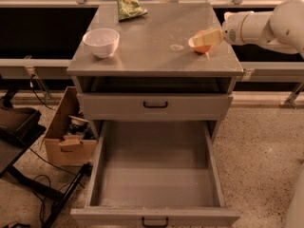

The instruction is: Place orange into middle drawer

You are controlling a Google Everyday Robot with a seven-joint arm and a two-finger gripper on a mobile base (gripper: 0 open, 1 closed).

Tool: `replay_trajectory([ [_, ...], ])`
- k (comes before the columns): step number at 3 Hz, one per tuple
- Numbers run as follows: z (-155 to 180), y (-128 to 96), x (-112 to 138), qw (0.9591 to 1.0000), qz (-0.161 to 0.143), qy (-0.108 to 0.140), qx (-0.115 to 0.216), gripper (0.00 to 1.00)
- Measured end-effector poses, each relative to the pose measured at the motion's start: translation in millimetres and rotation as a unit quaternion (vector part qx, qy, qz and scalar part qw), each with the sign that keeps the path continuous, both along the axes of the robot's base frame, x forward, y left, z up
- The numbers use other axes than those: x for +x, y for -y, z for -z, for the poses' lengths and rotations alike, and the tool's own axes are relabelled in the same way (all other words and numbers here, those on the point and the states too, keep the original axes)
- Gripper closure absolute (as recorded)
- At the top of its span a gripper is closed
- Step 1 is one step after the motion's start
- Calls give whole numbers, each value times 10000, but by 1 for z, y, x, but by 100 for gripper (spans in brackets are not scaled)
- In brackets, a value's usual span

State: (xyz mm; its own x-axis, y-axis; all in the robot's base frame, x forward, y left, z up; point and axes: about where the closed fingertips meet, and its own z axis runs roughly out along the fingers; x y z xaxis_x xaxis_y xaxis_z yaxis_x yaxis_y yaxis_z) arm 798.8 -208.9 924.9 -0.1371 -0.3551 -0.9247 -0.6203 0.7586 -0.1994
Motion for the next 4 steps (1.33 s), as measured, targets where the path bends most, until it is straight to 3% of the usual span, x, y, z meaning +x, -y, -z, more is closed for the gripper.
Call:
replay_trajectory([
  [2, 46, 1, 23, 9988, 159, -309, 339, 1],
  [3, 58, -14, 25, 9984, 94, -367, 426, 16],
  [4, 62, -31, 26, 9982, -29, -352, 490, 40],
])
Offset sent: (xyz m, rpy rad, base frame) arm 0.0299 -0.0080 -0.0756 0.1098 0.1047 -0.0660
